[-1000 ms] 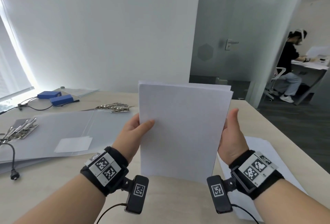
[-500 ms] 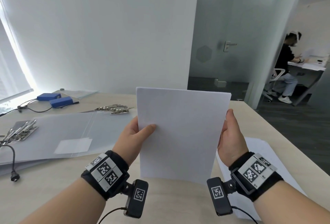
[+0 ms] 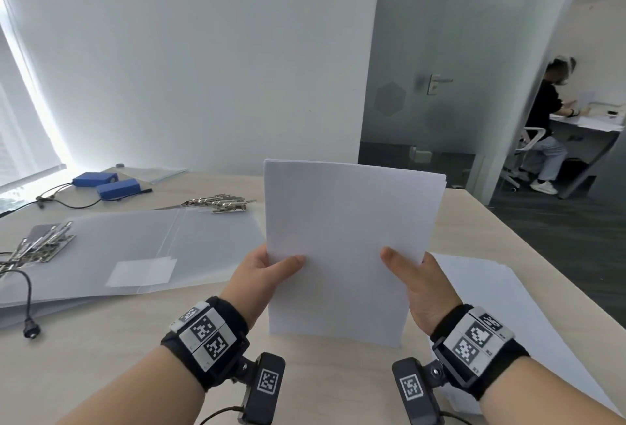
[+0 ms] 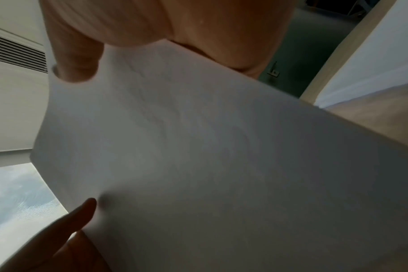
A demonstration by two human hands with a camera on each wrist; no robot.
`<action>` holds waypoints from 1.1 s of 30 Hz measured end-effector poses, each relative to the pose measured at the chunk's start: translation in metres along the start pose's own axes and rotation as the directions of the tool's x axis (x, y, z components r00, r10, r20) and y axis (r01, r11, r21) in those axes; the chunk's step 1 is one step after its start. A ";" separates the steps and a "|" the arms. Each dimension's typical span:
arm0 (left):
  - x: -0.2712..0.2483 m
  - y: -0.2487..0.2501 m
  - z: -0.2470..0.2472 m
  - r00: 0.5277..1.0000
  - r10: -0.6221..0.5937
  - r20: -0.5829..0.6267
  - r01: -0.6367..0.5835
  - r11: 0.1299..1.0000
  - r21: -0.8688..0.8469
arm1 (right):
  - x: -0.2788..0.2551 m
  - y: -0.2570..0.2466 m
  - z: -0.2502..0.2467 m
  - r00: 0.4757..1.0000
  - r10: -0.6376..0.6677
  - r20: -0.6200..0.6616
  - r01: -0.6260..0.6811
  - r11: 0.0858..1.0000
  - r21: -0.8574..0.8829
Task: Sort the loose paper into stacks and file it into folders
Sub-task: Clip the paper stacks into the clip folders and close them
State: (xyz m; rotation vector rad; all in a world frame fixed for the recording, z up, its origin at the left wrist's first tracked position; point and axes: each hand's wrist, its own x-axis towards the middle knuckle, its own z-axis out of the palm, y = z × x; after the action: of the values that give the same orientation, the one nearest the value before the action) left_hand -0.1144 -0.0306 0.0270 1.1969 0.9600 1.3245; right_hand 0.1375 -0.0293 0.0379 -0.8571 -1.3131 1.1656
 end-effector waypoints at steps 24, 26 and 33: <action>0.060 0.027 -0.084 0.982 -0.172 -0.078 0.095 0.091 0.991 | 0.031 0.034 -0.013 0.927 0.231 -0.295 -0.271 0.957 -0.101; 0.064 0.021 -0.098 0.945 -0.293 -0.146 0.118 -0.110 0.987 | 0.034 0.035 -0.013 0.910 0.268 -0.318 -0.295 0.955 -0.040; 0.074 0.006 -0.120 0.880 -0.413 -0.232 0.107 -0.305 0.946 | 0.034 0.034 -0.005 0.899 0.285 -0.331 -0.305 0.952 -0.008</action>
State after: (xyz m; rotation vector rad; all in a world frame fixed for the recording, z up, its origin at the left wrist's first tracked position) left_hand -0.2292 0.0518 0.0216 1.9911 2.1624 -0.4700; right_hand 0.1336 0.0127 0.0141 -1.2704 -0.9691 1.1581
